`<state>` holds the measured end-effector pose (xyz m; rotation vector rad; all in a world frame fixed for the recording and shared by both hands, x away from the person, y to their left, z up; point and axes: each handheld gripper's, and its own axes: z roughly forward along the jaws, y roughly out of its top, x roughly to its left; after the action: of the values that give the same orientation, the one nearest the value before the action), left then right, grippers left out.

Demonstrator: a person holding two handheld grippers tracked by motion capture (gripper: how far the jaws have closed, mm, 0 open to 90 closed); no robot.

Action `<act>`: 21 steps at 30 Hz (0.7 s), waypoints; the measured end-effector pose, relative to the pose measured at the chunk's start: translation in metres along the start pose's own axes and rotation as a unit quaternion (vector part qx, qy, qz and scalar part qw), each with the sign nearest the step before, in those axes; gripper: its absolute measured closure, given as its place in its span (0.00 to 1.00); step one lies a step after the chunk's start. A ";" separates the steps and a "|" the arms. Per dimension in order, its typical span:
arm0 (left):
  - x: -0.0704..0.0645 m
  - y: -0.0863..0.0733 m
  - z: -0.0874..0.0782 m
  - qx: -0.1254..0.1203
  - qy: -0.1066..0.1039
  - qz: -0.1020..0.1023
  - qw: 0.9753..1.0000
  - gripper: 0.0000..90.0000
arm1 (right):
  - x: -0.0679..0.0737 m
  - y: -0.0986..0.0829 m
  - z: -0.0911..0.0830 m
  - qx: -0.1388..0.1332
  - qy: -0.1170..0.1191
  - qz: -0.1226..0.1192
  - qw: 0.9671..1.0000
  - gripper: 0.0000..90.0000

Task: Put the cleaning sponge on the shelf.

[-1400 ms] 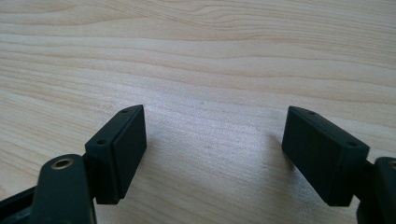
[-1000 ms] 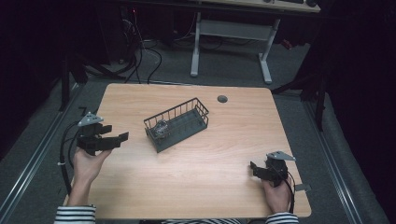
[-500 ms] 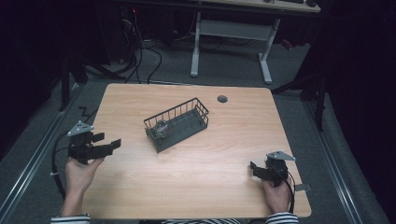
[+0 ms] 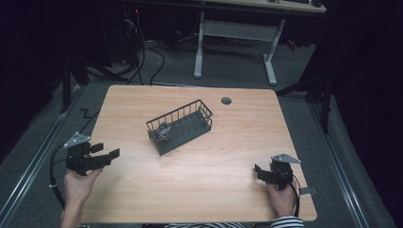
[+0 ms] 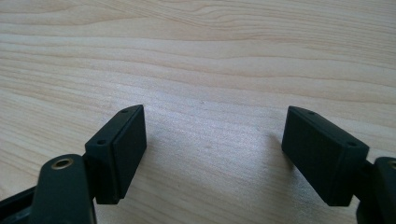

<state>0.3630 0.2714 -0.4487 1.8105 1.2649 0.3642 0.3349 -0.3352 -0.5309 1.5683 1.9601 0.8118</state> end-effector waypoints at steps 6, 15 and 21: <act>0.001 -0.008 0.004 0.004 -0.001 -0.005 1.000 0.28 | 0.000 0.000 0.000 0.000 0.000 0.000 1.000 0.25; 0.000 -0.019 0.013 0.016 0.002 -0.006 1.000 0.28 | 0.000 0.000 0.000 0.000 0.000 0.000 1.000 0.25; 0.000 -0.026 0.020 0.026 0.002 -0.008 1.000 0.28 | 0.000 0.000 0.000 0.000 0.000 0.000 1.000 0.25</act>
<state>0.3597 0.2642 -0.4806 1.8418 1.3016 0.3288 0.3348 -0.3351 -0.5310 1.5668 1.9598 0.8116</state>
